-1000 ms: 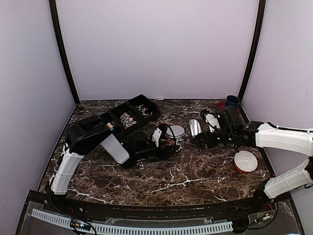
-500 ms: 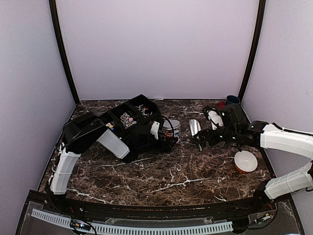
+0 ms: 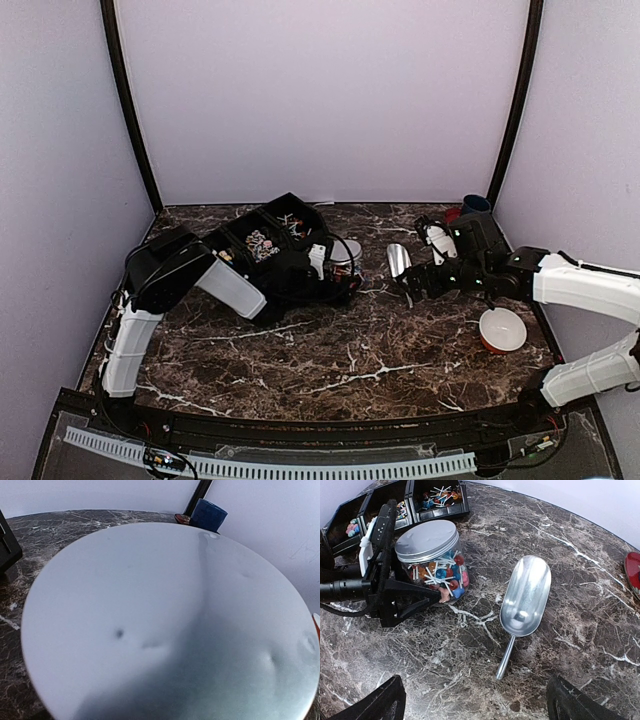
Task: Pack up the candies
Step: Put down the packed packing bottle at the center of the board.
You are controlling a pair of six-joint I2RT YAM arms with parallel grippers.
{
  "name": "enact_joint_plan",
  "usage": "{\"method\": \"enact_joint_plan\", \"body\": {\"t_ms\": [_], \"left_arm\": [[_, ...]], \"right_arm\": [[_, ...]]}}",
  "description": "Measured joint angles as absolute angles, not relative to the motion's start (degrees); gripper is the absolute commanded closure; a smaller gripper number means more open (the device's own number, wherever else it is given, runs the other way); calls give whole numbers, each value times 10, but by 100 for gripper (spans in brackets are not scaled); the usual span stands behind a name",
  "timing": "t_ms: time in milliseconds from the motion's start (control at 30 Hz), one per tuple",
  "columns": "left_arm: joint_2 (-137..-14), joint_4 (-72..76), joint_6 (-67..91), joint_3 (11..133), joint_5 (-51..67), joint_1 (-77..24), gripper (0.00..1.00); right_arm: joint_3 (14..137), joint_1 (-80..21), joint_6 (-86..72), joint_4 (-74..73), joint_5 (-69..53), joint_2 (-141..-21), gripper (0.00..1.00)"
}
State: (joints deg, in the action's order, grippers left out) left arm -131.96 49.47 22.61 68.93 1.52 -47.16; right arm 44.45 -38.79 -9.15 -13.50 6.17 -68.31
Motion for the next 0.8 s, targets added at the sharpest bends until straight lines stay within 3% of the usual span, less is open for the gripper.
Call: {"method": "enact_joint_plan", "body": {"t_ms": [800], "left_arm": [[-1241, 338, 261, 653, -93, -484, 3]], "right_arm": [[447, -390, -102, -167, 58, -683, 2]]}}
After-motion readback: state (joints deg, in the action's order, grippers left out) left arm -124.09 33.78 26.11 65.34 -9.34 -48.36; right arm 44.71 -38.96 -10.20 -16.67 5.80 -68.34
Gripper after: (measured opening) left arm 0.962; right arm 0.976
